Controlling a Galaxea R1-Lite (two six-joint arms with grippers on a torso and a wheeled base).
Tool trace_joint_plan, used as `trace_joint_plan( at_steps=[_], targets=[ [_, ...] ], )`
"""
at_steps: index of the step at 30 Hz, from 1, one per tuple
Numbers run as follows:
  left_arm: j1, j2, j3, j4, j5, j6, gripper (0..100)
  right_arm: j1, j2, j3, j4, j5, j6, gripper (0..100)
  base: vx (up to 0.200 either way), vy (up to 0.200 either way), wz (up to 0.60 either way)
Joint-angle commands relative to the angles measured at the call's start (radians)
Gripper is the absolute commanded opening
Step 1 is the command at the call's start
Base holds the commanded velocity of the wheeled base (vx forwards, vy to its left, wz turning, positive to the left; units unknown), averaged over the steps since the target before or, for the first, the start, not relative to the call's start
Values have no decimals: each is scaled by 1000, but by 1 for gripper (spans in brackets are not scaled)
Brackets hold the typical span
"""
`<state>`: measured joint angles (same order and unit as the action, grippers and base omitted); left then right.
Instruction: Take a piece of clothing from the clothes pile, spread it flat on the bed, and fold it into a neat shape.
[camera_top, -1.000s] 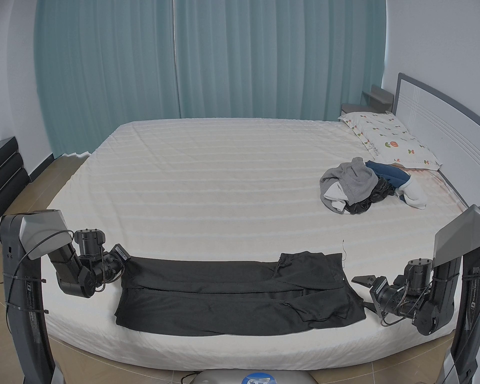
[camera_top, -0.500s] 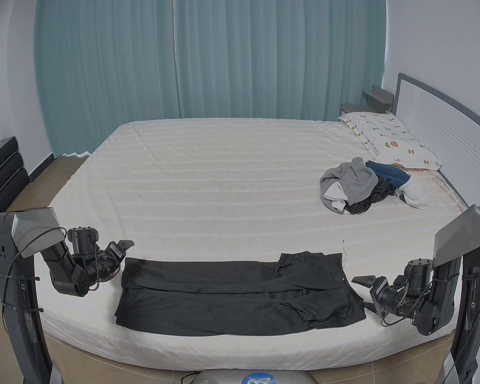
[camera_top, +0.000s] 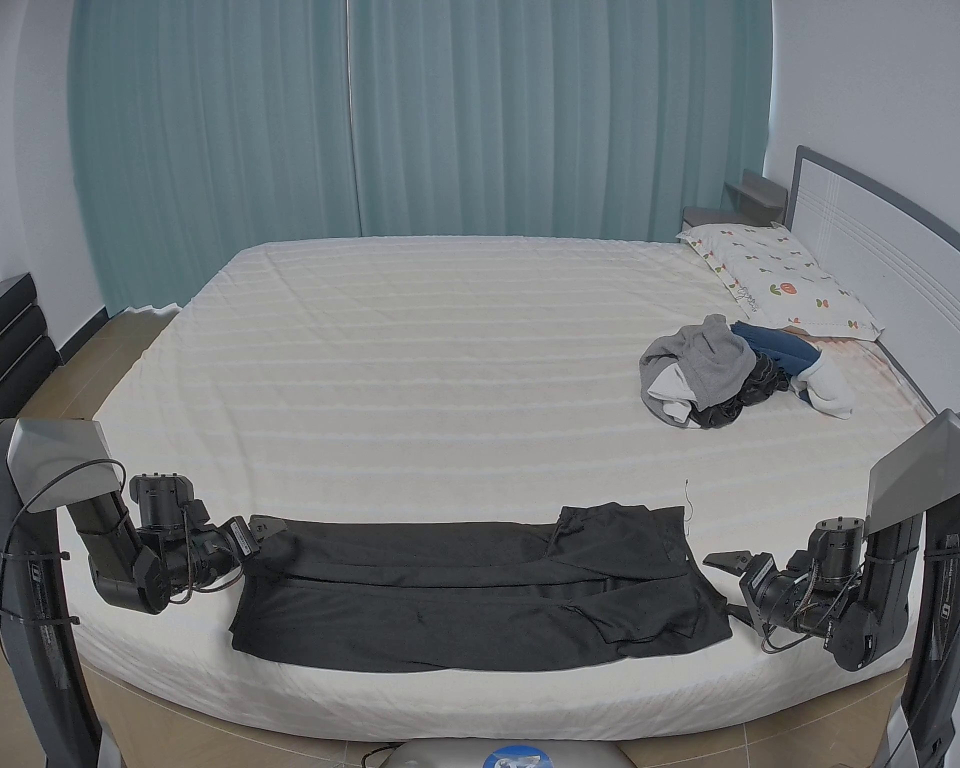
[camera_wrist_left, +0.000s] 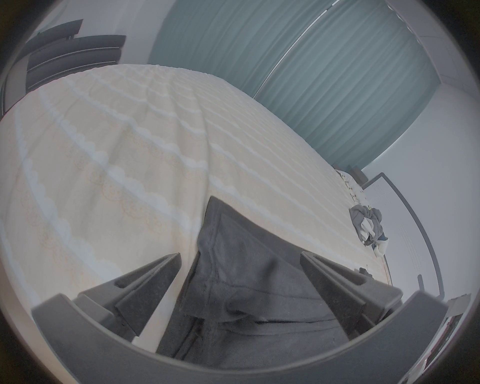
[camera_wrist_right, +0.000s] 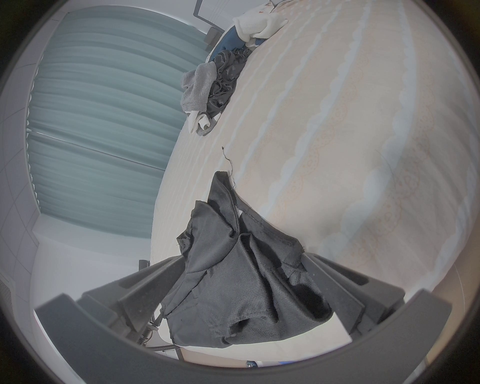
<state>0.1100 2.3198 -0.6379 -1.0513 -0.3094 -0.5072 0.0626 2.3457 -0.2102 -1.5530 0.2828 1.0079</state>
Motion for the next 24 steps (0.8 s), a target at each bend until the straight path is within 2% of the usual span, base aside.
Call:
trace_joint_plan(
  at_steps=[1, 8, 16, 24],
  targets=[
    [-9, 4, 14, -1, 3, 3, 100, 0, 1, 0, -10, -1, 0, 100, 0, 0, 0],
    [-33, 20, 26, -1, 6, 22, 100, 0, 1, 0, -10, -1, 0, 100, 0, 0, 0],
    [-39, 75, 26, -39, 75, 93, 100, 0, 1, 2, -10, 1, 0, 100, 0, 0, 0],
    [-47, 76, 56, -88, 75, 92, 100, 0, 1, 2, -10, -1, 0, 100, 0, 0, 0]
  ],
)
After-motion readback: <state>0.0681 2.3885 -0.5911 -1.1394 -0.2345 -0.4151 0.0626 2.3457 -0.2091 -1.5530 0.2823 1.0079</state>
